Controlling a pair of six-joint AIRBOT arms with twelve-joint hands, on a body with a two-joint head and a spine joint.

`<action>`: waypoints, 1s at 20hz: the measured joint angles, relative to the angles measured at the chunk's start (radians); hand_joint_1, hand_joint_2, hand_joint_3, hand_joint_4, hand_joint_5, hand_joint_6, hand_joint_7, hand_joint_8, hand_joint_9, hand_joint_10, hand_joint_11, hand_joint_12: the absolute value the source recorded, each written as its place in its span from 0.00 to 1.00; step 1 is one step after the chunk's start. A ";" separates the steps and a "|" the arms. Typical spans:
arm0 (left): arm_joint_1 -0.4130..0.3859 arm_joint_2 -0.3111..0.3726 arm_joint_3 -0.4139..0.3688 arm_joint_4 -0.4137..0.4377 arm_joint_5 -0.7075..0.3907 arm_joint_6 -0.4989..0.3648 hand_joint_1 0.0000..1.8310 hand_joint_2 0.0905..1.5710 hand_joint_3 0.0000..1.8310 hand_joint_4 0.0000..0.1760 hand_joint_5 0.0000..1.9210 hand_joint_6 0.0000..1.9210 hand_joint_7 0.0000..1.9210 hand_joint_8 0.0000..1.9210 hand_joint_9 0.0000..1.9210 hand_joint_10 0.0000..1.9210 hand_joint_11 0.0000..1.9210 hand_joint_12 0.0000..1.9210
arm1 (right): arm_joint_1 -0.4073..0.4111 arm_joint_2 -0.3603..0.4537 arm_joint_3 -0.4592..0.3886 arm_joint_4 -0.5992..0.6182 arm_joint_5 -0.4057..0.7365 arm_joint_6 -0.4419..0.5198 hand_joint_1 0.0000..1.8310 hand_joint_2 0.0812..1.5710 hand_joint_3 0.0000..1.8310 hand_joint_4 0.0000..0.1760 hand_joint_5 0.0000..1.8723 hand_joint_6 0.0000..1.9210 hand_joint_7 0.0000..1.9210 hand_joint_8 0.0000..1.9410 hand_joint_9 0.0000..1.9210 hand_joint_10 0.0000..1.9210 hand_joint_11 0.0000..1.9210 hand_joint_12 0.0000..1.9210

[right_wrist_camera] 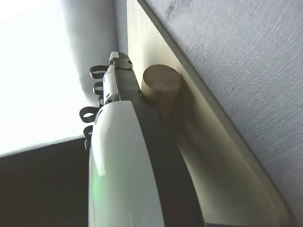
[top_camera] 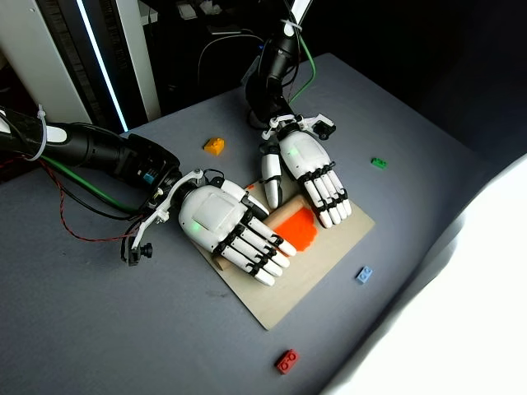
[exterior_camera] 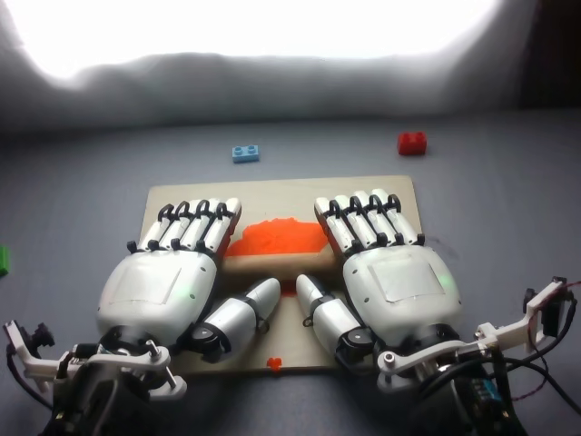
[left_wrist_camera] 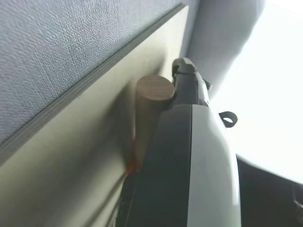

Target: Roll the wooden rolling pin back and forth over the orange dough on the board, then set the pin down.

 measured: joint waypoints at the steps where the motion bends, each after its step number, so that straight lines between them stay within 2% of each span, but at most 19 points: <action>1: -0.001 0.000 0.001 -0.002 0.000 0.000 0.00 0.86 0.00 0.00 0.00 0.00 0.02 0.00 0.02 0.00 0.00 0.09 | 0.002 0.000 0.002 0.004 -0.002 0.001 0.00 0.94 0.00 0.00 0.05 0.01 0.05 0.00 0.02 0.00 0.00 0.00; 20: -0.029 -0.027 0.055 -0.006 0.021 0.000 0.00 0.87 0.00 0.00 0.00 0.00 0.02 0.00 0.01 0.00 0.00 0.06 | 0.019 -0.006 0.049 0.011 -0.033 0.025 0.00 0.94 0.00 0.00 0.04 0.00 0.04 0.00 0.02 0.00 0.00 0.00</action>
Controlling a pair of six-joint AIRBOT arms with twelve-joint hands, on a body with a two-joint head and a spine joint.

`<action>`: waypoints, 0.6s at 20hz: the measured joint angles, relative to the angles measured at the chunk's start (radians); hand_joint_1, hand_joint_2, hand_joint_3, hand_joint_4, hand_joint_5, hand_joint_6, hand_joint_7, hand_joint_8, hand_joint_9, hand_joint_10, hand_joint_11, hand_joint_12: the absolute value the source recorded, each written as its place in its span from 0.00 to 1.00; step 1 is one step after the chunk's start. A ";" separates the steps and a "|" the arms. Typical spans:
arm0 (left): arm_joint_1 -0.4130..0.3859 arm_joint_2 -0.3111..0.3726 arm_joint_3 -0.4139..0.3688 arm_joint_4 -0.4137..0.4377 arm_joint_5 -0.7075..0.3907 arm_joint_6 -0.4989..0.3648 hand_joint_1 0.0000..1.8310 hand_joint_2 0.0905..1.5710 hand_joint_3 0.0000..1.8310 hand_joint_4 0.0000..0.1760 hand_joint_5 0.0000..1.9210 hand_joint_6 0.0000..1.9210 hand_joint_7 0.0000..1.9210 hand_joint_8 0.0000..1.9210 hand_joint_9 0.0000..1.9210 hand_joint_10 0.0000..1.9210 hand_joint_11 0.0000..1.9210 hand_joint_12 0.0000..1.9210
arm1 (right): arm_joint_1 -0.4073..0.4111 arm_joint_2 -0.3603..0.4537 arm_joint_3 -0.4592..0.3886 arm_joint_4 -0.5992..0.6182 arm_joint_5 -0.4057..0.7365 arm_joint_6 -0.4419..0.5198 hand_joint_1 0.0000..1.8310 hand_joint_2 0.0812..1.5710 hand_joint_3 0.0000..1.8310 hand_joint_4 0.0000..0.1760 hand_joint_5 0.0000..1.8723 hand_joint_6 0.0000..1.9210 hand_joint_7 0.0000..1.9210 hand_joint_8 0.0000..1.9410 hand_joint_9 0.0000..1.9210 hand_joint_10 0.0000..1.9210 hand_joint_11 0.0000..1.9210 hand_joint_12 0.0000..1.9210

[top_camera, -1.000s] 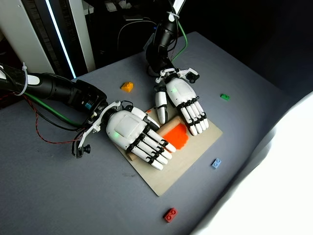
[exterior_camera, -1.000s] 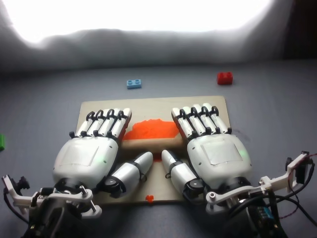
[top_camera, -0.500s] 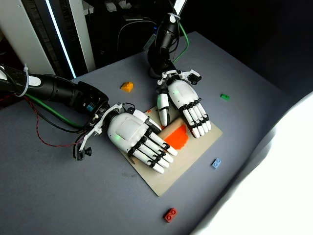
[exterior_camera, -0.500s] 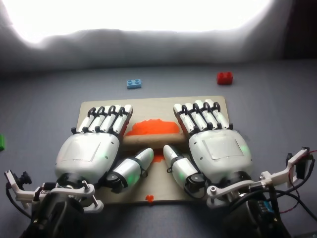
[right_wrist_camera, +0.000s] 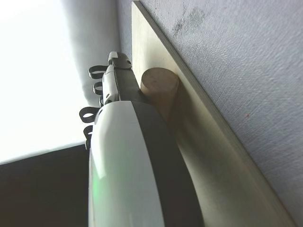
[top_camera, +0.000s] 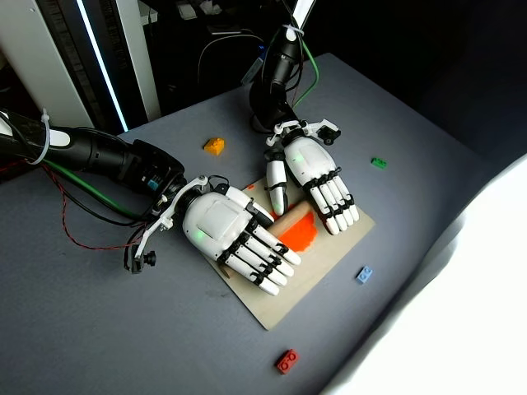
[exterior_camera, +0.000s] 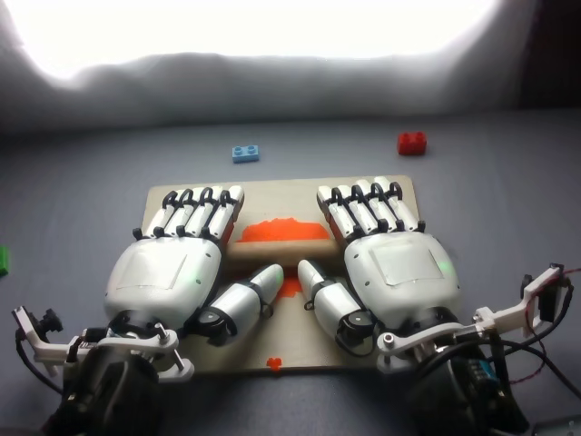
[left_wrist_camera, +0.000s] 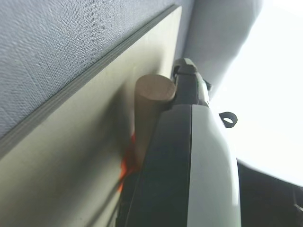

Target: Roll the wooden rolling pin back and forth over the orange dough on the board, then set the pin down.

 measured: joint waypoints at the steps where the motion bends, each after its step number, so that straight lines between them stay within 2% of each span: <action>1: -0.006 -0.004 0.004 -0.007 0.003 0.002 0.00 0.87 0.00 0.00 0.00 0.00 0.02 0.00 0.02 0.00 0.00 0.06 | 0.001 -0.001 0.004 0.001 -0.001 0.003 0.00 0.94 0.00 0.00 0.04 0.00 0.05 0.00 0.02 0.00 0.00 0.00; 9: -0.023 -0.010 0.032 -0.005 0.027 0.000 0.00 0.87 0.00 0.00 0.00 0.00 0.02 0.00 0.01 0.00 0.00 0.04 | 0.001 -0.005 0.027 -0.006 -0.013 0.016 0.00 0.94 0.00 0.00 0.05 0.00 0.04 0.00 0.02 0.00 0.00 0.00; 12: -0.032 -0.016 0.046 -0.009 0.033 -0.002 0.00 0.87 0.00 0.00 0.01 0.00 0.03 0.00 0.02 0.00 0.00 0.09 | 0.004 -0.006 0.035 0.003 -0.016 0.016 0.00 0.94 0.00 0.00 0.05 0.00 0.04 0.00 0.02 0.01 0.00 0.00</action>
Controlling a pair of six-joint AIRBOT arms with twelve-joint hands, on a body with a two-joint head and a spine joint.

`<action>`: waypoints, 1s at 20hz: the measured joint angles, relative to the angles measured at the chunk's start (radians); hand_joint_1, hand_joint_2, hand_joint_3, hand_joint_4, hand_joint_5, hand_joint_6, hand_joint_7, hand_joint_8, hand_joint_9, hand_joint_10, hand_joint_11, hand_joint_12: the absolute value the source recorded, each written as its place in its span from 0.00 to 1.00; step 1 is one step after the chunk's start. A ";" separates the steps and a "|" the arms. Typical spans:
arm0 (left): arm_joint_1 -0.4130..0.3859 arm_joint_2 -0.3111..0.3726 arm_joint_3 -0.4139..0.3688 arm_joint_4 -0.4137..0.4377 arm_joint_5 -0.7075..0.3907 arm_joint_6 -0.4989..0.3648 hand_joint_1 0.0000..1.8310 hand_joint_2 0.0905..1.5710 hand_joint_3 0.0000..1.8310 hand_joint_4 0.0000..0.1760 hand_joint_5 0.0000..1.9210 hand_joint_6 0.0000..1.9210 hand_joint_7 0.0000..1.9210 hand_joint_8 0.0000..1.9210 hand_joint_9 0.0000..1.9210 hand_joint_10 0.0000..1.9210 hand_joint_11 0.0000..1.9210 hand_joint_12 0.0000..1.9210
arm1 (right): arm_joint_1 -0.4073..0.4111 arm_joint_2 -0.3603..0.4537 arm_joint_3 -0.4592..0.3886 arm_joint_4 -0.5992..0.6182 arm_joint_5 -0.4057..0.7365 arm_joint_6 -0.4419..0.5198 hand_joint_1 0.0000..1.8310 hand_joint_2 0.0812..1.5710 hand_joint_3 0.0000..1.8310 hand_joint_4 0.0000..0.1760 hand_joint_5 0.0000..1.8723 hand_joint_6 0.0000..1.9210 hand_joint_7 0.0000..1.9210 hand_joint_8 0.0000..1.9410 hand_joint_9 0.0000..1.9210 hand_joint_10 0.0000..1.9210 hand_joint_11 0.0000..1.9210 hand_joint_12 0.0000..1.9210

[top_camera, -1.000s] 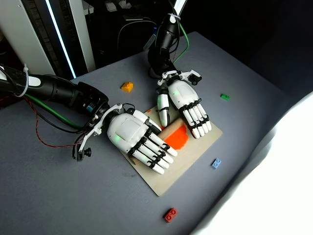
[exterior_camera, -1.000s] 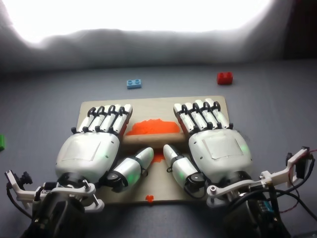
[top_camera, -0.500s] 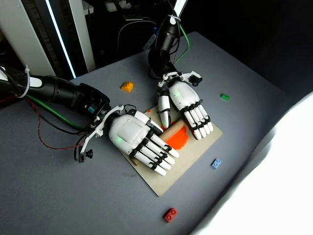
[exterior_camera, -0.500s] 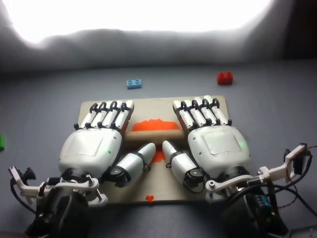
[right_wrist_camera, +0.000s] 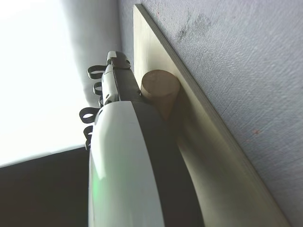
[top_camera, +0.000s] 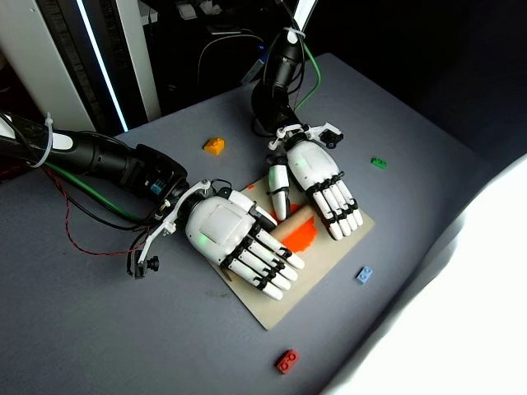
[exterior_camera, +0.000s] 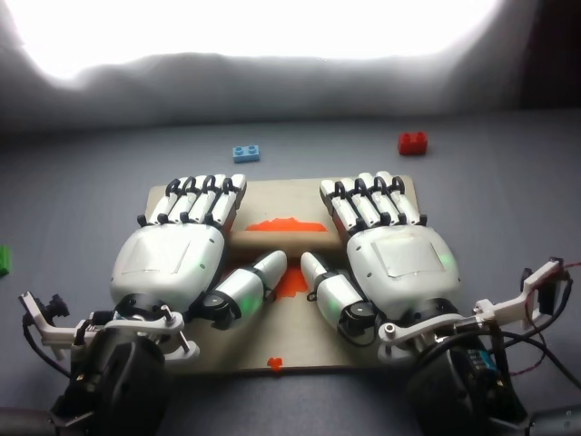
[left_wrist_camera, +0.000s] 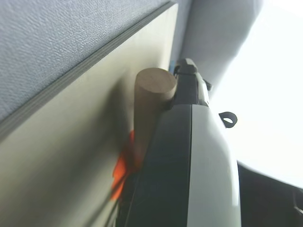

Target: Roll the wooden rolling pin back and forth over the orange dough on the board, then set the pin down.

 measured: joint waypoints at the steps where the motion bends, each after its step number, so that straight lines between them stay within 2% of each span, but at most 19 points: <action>1: -0.003 -0.001 0.000 0.000 0.002 0.002 0.00 0.87 0.00 0.00 0.01 0.00 0.03 0.00 0.02 0.00 0.00 0.09 | 0.000 0.000 0.005 -0.001 -0.003 0.001 0.00 0.94 0.00 0.00 0.04 0.00 0.05 0.00 0.02 0.01 0.00 0.00; 12: -0.008 -0.013 0.037 0.007 0.013 -0.008 0.00 0.87 0.00 0.00 0.00 0.00 0.01 0.00 0.00 0.00 0.00 0.01 | 0.008 -0.001 0.027 -0.004 -0.023 0.007 0.00 0.94 0.00 0.00 0.05 0.00 0.05 0.00 0.02 0.00 0.00 0.00; 20: -0.019 -0.024 0.055 -0.001 0.026 -0.004 0.00 0.87 0.00 0.00 0.00 0.00 0.02 0.00 0.01 0.00 0.00 0.01 | 0.022 -0.006 0.047 0.003 -0.035 0.024 0.00 0.94 0.00 0.00 0.05 0.00 0.05 0.00 0.02 0.00 0.00 0.00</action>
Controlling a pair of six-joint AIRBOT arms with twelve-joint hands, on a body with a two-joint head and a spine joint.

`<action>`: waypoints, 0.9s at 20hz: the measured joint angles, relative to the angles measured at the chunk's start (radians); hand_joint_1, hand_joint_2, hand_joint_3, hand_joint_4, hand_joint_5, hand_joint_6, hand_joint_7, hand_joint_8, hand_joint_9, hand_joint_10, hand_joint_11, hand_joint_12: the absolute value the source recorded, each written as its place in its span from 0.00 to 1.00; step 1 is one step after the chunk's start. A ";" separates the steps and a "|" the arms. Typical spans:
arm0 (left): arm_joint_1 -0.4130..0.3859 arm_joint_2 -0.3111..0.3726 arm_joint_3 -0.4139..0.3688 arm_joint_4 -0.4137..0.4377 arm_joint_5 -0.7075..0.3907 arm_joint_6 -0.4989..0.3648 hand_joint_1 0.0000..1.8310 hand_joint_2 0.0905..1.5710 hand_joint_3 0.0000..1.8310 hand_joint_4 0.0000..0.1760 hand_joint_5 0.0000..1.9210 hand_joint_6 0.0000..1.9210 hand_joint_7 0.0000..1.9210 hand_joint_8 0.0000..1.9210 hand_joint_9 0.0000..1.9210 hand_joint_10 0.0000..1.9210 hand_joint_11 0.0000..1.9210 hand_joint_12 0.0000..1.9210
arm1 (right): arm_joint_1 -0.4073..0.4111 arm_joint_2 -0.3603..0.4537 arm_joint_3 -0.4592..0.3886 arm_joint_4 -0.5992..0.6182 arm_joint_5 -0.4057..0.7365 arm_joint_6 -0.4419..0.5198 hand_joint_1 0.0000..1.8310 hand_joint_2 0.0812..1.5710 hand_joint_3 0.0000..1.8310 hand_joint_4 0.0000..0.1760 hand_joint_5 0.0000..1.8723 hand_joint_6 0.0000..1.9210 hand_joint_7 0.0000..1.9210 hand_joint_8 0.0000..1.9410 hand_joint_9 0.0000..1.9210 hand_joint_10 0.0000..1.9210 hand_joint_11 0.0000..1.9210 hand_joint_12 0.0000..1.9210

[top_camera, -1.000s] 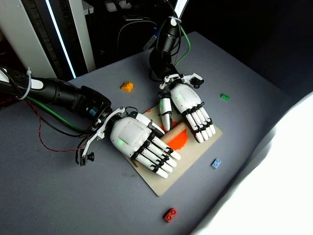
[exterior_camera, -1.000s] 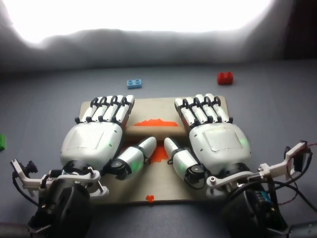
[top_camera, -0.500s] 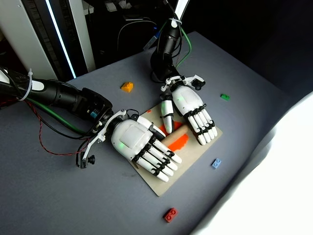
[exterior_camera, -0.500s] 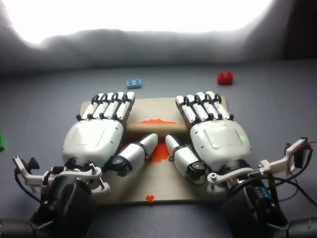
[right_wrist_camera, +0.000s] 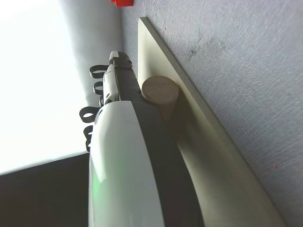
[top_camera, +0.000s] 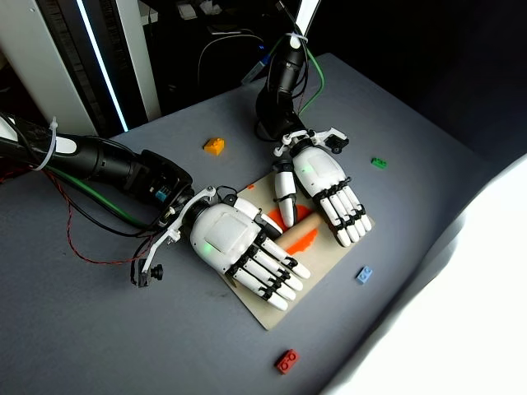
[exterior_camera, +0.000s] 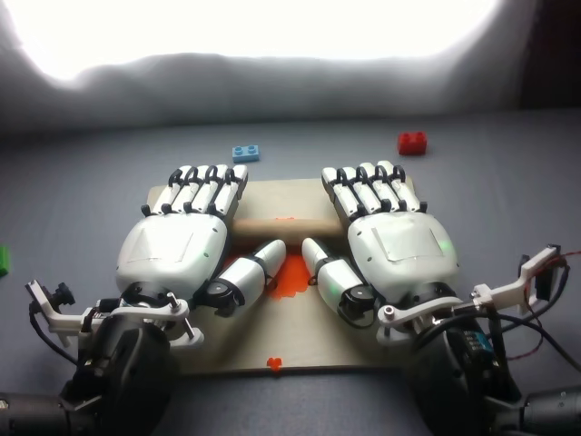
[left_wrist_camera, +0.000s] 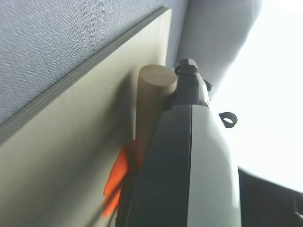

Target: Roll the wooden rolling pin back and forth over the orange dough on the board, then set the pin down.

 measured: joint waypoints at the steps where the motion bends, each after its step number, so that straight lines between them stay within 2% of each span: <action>1: -0.001 -0.002 0.006 0.001 0.002 -0.001 0.00 0.87 0.00 0.00 0.00 0.00 0.02 0.00 0.01 0.00 0.00 0.01 | 0.002 0.000 0.003 0.000 0.000 0.003 0.00 0.94 0.00 0.00 0.05 0.00 0.05 0.00 0.02 0.00 0.00 0.00; 18: -0.029 -0.014 0.058 0.000 0.053 -0.008 0.00 0.86 0.00 0.00 0.00 0.00 0.00 0.00 0.00 0.00 0.00 0.00 | 0.019 -0.004 0.045 0.015 -0.033 0.036 0.00 0.94 0.00 0.00 0.04 0.00 0.04 0.00 0.01 0.00 0.00 0.00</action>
